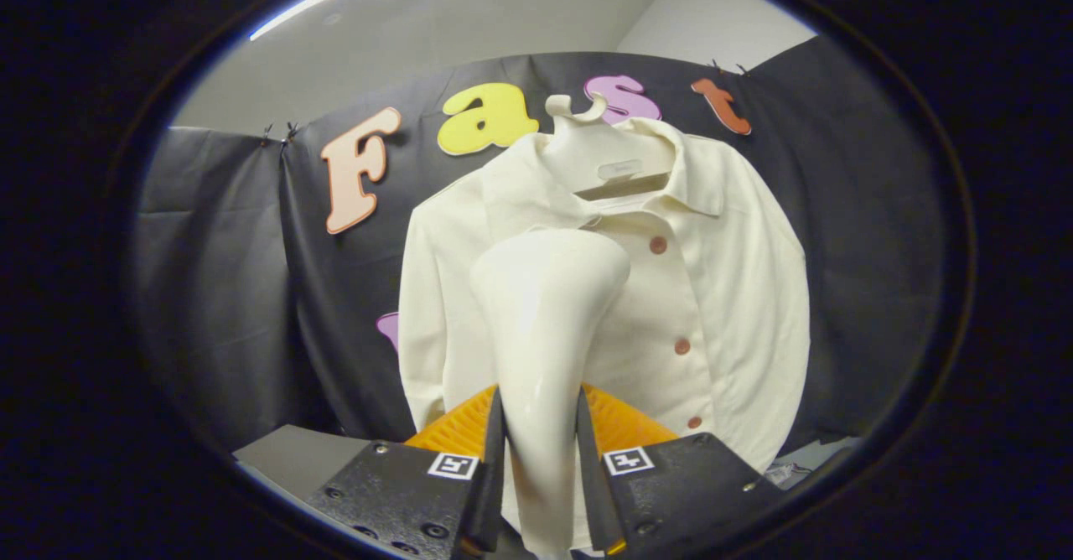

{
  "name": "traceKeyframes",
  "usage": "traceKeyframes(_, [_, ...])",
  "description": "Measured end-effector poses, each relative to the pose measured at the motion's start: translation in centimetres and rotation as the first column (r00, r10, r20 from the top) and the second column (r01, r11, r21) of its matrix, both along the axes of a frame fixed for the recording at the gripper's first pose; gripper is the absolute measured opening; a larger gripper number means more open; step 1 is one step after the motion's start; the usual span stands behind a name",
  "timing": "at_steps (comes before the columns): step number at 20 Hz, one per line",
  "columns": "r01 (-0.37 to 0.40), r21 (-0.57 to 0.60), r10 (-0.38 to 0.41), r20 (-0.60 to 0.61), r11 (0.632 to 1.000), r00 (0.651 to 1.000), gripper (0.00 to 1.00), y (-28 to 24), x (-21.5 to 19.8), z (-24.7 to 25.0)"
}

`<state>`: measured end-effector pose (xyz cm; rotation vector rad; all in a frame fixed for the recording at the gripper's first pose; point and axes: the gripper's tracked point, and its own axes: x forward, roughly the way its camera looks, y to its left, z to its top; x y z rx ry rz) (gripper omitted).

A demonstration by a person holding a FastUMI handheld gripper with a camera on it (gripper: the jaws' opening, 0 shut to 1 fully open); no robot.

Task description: Iron the clothes twice with a garment steamer, once on the left side and once on the right side.

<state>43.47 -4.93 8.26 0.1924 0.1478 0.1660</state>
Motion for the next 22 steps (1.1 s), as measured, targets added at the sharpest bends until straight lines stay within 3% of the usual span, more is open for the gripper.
traceKeyframes(14, [-0.053,0.004,0.053,-0.116,0.999,0.992,0.40,0.9,-2.2,-7.3])
traceKeyframes(22, [-0.092,0.005,0.091,-0.203,0.996,0.975,0.41,-0.1,-4.5,-14.1])
